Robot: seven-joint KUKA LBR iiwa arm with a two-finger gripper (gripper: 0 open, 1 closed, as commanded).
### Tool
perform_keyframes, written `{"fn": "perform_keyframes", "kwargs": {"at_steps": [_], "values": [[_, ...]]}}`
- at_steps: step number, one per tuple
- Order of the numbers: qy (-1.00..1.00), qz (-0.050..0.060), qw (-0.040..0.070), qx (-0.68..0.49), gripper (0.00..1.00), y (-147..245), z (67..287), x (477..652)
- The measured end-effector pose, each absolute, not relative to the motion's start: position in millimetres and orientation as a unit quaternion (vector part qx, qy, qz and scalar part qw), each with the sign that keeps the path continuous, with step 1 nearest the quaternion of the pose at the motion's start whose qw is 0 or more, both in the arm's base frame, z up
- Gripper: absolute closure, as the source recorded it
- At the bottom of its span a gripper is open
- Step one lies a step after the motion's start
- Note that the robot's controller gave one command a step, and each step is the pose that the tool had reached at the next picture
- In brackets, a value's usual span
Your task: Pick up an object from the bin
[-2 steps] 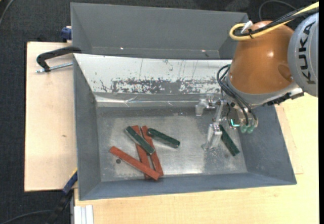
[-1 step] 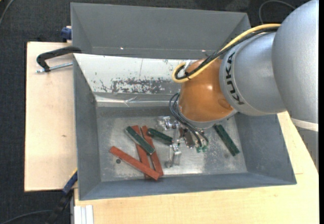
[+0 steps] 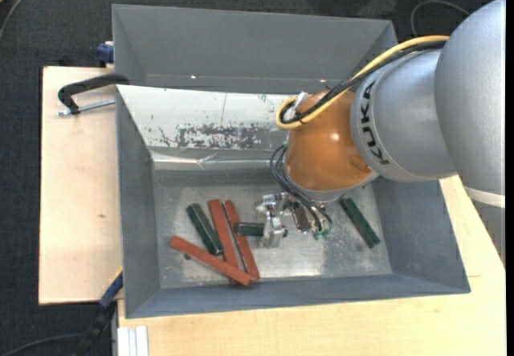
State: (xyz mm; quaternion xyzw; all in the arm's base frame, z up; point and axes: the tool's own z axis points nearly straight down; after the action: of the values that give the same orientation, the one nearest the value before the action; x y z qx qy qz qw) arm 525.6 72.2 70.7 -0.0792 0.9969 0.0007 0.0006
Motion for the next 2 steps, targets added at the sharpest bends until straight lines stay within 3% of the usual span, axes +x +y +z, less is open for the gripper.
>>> {"fn": "perform_keyframes", "kwargs": {"at_steps": [1,2], "values": [[0.997,0.000,0.007,-0.076,1.00,59.1,214.7,545.3],[0.984,0.001,-0.001,-0.178,1.00,74.1,143.6,510.1]]}}
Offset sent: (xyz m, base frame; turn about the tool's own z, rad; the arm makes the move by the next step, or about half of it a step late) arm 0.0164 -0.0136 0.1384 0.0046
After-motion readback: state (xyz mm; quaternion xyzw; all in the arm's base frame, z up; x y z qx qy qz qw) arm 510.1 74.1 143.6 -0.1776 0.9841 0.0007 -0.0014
